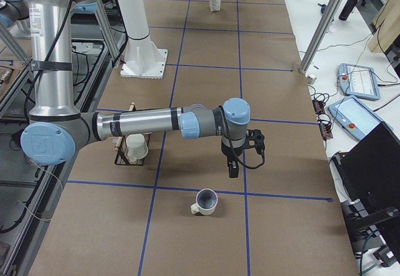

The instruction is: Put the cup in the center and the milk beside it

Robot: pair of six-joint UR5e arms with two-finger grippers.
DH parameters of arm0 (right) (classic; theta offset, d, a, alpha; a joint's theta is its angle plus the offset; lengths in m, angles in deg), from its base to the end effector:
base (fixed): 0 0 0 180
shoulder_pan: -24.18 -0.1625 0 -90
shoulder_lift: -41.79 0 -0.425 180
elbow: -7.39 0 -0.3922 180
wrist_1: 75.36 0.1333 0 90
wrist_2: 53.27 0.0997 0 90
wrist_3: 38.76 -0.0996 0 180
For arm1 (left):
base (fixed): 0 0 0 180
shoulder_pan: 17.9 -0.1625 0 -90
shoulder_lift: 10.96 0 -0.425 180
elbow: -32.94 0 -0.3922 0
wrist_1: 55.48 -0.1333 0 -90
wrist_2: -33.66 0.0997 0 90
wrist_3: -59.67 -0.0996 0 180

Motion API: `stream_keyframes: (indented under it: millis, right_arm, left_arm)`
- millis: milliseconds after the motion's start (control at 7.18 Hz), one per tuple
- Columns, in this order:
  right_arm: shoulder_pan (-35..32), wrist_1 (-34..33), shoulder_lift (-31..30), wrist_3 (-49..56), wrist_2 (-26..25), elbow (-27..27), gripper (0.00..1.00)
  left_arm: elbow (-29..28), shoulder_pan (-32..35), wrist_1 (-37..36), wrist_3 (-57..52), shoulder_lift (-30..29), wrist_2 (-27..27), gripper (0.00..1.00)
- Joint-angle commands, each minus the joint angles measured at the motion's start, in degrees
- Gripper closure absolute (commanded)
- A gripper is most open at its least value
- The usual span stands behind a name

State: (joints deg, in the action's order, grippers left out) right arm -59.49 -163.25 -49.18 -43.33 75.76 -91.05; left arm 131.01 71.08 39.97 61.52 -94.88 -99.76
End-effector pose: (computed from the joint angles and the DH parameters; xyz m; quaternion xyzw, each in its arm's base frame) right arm 0.0158 -0.4976 0.5961 0.0467 -0.3389 -0.0423 0.9387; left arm -0.0567 -0.4563 0.6303 0.0510 0.3705 0.0173 0.9273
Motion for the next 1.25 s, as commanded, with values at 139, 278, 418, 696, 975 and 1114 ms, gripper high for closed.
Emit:
stream_keyframes:
  millis: [139, 278, 418, 696, 975, 1114]
  right_arm:
    - [0.09, 0.0, 0.17, 0.17, -0.44, 0.35, 0.0]
    - [0.0, 0.09, -0.09, 0.43, -0.18, -1.13, 0.0]
    - [-0.09, 0.09, 0.0, 0.44, -0.18, -2.88, 0.0]
    - [-0.09, 0.09, 0.09, 0.44, -0.26, -4.73, 0.0]
    - [-0.96, 0.09, 2.62, 0.0, -0.26, -4.74, 0.0]
    - [-0.97, 0.09, 3.68, -0.09, -0.44, -4.31, 0.0]
  left_arm:
    - [0.89, -0.2, 0.87, 0.0, -0.11, 0.0, 0.01]
    - [0.98, -0.2, 3.14, 0.0, -0.2, 0.09, 0.01]
    - [0.98, -0.2, 5.25, 0.0, -0.11, 0.09, 0.01]
    - [0.81, -0.2, 6.5, 0.26, -1.16, 0.53, 0.01]
    - [1.42, -0.2, 9.73, 0.44, -1.78, 0.44, 0.01]
    - [1.51, -0.12, 12.89, 0.44, -1.87, 0.44, 0.01]
